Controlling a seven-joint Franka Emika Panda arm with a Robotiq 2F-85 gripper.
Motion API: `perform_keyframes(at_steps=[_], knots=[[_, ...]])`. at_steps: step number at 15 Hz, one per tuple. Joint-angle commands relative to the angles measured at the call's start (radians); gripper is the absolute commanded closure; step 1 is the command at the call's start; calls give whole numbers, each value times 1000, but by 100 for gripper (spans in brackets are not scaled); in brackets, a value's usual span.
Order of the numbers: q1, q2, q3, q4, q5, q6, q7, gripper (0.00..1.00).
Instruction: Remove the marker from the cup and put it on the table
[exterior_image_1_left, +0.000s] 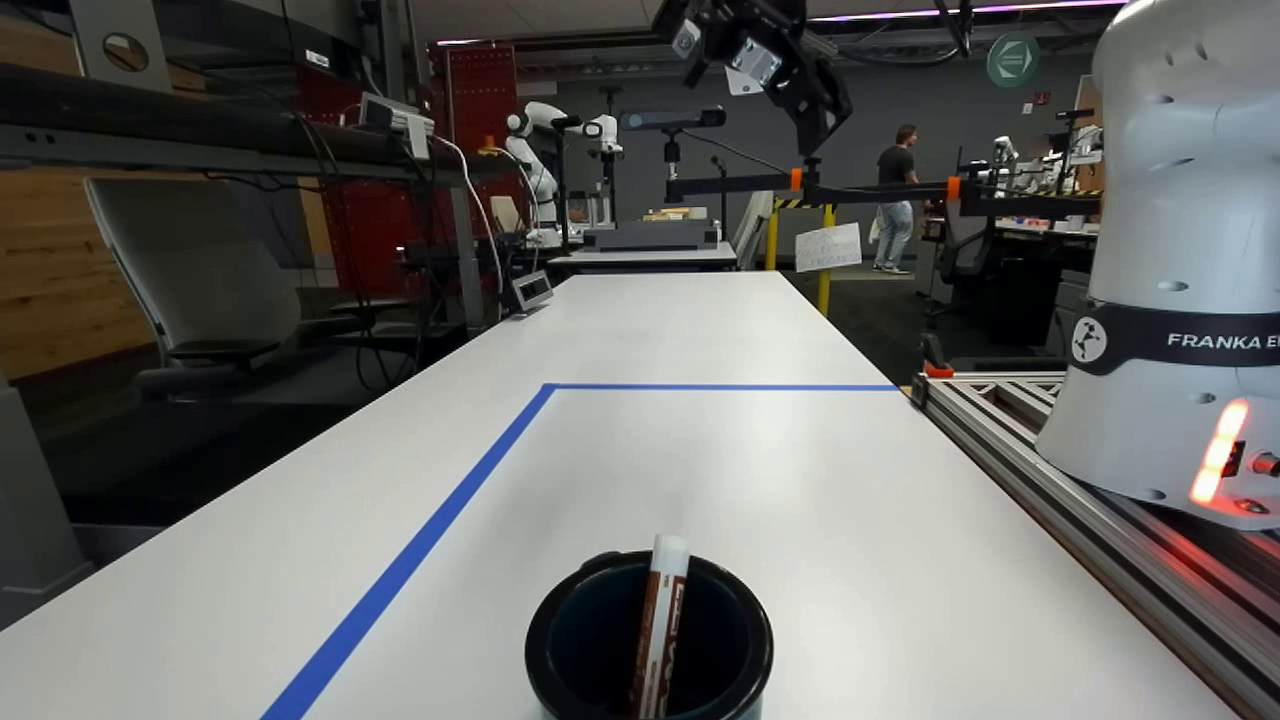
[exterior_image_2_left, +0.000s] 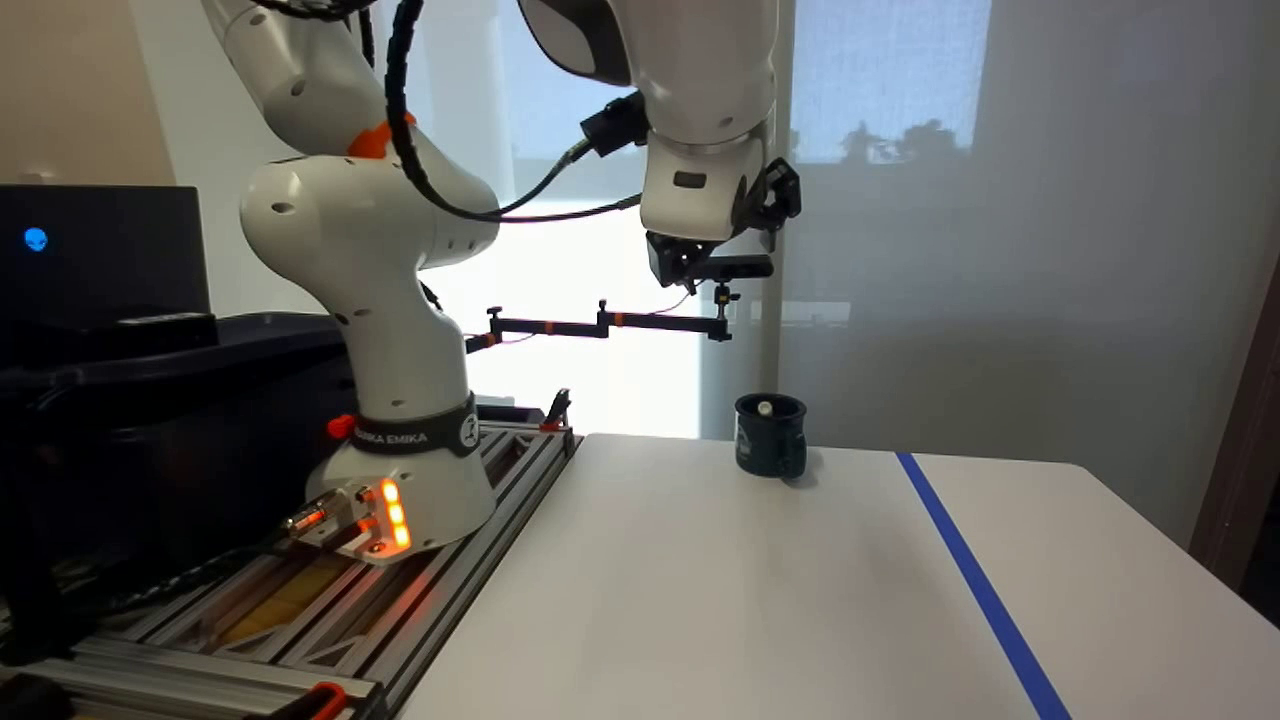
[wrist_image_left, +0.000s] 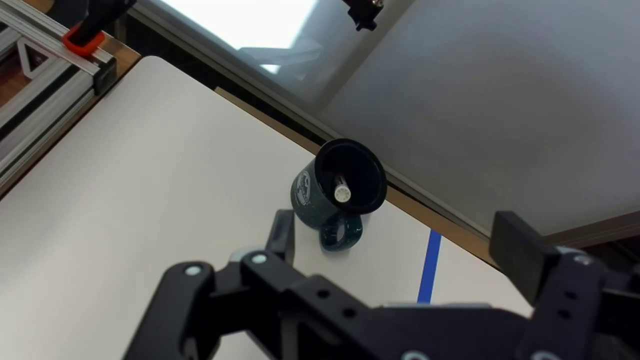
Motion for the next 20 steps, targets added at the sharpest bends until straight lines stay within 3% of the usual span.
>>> perform_keyframes(at_steps=[1,15,20], knots=[[8,59,44,0,135,130,46,0],[17,97,49,-1,152,162,23,0],[88,207,128,-11,497,502,14,0]])
